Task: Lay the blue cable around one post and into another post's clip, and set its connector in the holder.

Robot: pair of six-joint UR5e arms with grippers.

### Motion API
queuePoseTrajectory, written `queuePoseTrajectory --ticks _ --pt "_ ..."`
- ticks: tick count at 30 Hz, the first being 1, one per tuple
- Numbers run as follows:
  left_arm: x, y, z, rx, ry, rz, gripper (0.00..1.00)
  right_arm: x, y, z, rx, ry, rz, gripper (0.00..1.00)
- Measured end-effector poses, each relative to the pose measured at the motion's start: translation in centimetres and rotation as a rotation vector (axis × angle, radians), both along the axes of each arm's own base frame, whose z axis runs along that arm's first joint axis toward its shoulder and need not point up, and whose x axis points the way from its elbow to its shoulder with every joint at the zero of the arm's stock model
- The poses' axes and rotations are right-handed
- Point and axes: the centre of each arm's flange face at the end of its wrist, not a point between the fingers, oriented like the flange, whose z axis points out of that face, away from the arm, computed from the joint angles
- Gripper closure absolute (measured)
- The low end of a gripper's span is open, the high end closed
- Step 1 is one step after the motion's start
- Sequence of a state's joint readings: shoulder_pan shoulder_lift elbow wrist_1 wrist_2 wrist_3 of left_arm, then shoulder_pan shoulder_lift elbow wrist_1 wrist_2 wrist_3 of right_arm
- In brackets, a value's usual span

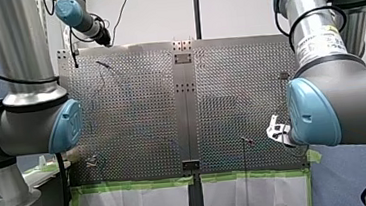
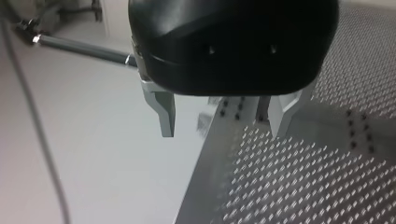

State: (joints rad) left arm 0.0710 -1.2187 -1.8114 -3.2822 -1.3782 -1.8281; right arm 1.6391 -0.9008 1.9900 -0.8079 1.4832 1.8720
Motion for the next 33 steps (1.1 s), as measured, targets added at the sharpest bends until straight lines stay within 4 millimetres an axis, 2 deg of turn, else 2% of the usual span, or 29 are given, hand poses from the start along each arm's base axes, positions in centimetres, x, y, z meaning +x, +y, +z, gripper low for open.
queuePoseTrajectory --ticks 4,11,23,33 --pt "-0.3 -1.2 -1.4 -0.001 0.0 -0.055 0.0 0.6 0.3 1.1 -0.021 -0.005 0.011 1.0" --pt "-0.1 -2.8 -4.5 -0.032 0.032 -0.081 0.0 1.8 0.8 1.3 -0.022 0.0 0.044 1.0" --pt "0.5 -5.4 -11.9 -0.026 0.13 -0.08 0.0 3.3 1.0 1.5 -0.044 -0.017 0.109 1.0" --pt "-0.7 -8.4 -19.5 -0.093 0.247 -0.1 0.0 3.9 0.8 1.8 -0.077 -0.021 0.138 1.0"
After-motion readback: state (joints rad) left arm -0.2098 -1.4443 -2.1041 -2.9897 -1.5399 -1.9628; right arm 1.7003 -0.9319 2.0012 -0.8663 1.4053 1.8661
